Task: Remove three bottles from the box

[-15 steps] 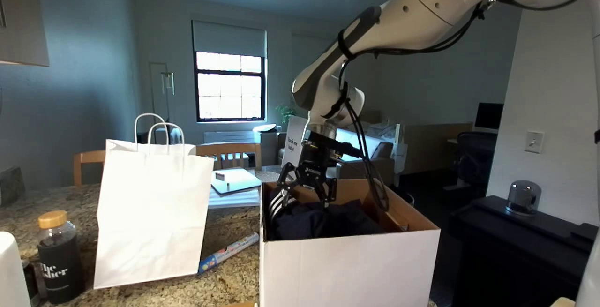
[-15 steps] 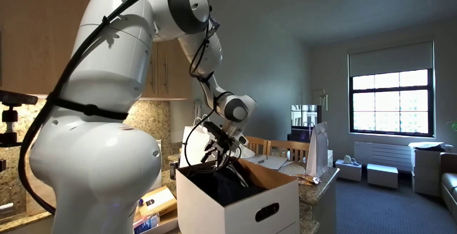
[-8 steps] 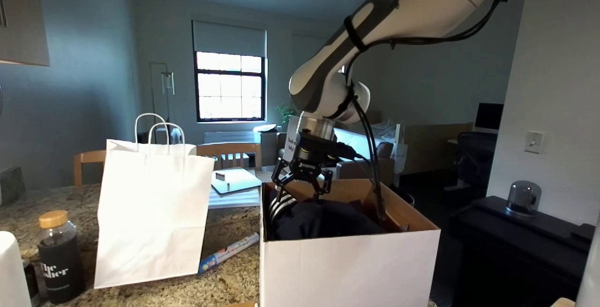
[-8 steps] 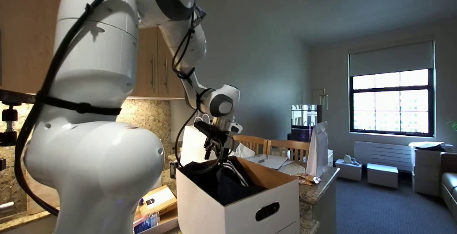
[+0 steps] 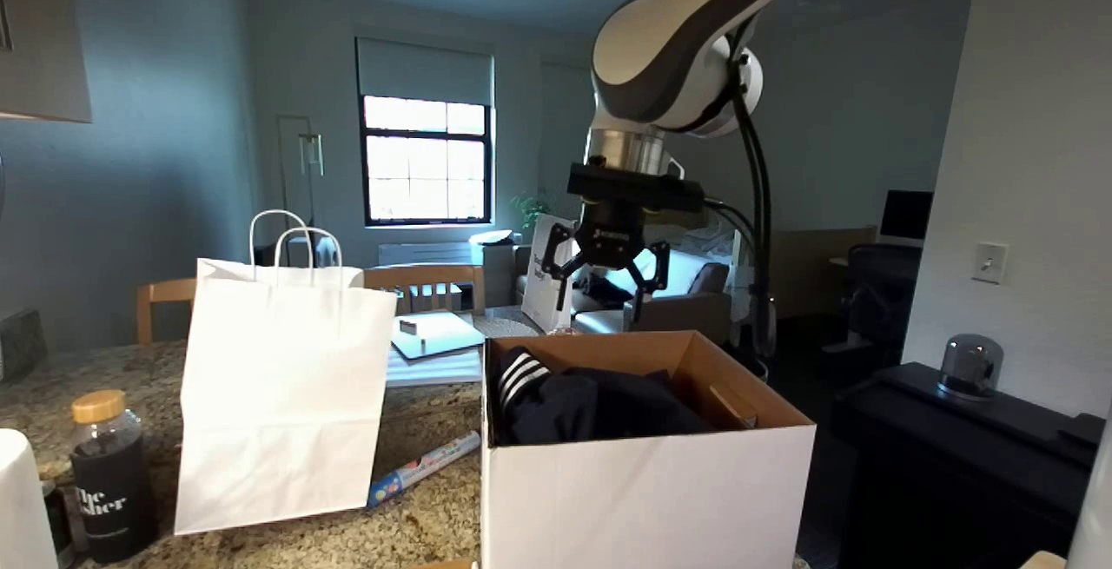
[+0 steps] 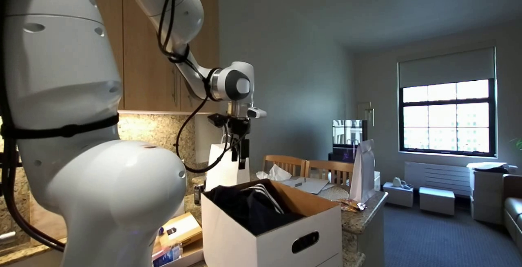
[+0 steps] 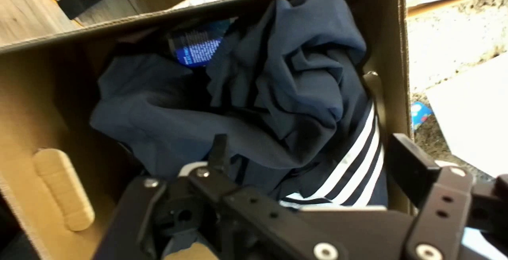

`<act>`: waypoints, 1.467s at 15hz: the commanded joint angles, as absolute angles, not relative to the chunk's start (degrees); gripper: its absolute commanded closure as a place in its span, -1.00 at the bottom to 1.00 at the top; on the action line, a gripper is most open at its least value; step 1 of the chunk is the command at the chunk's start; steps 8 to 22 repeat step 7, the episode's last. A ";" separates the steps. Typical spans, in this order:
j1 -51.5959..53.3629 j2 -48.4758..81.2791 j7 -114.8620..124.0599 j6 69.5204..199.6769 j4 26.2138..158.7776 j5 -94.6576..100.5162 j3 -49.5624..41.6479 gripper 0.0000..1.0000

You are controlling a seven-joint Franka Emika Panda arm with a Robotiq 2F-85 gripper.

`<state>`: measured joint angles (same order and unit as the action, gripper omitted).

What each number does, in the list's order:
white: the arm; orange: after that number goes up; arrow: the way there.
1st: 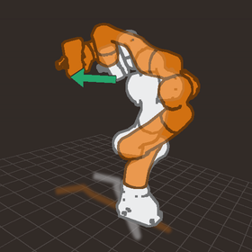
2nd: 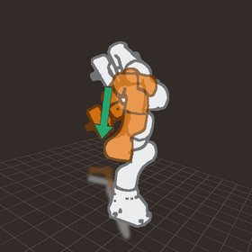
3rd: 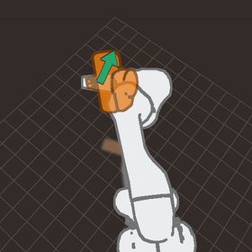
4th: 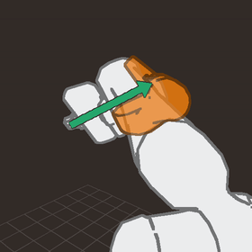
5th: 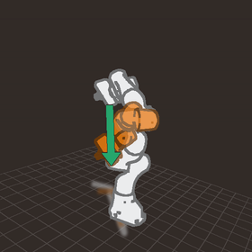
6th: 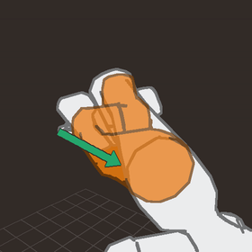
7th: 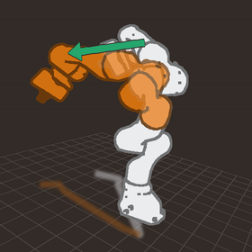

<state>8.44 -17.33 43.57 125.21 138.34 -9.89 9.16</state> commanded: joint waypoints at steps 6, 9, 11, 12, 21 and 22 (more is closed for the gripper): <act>6.04 -16.94 45.36 116.86 135.07 -8.32 10.21 -1.00; 6.06 -16.71 45.36 116.87 135.05 -8.31 10.21 -1.00; 6.06 -16.71 45.36 116.87 135.05 -8.31 10.21 -1.00; 6.06 -16.71 45.36 116.87 135.05 -8.31 10.21 -1.00; 6.06 -16.71 45.36 116.87 135.05 -8.31 10.21 -1.00; 6.06 -16.71 45.36 116.87 135.05 -8.31 10.21 -1.00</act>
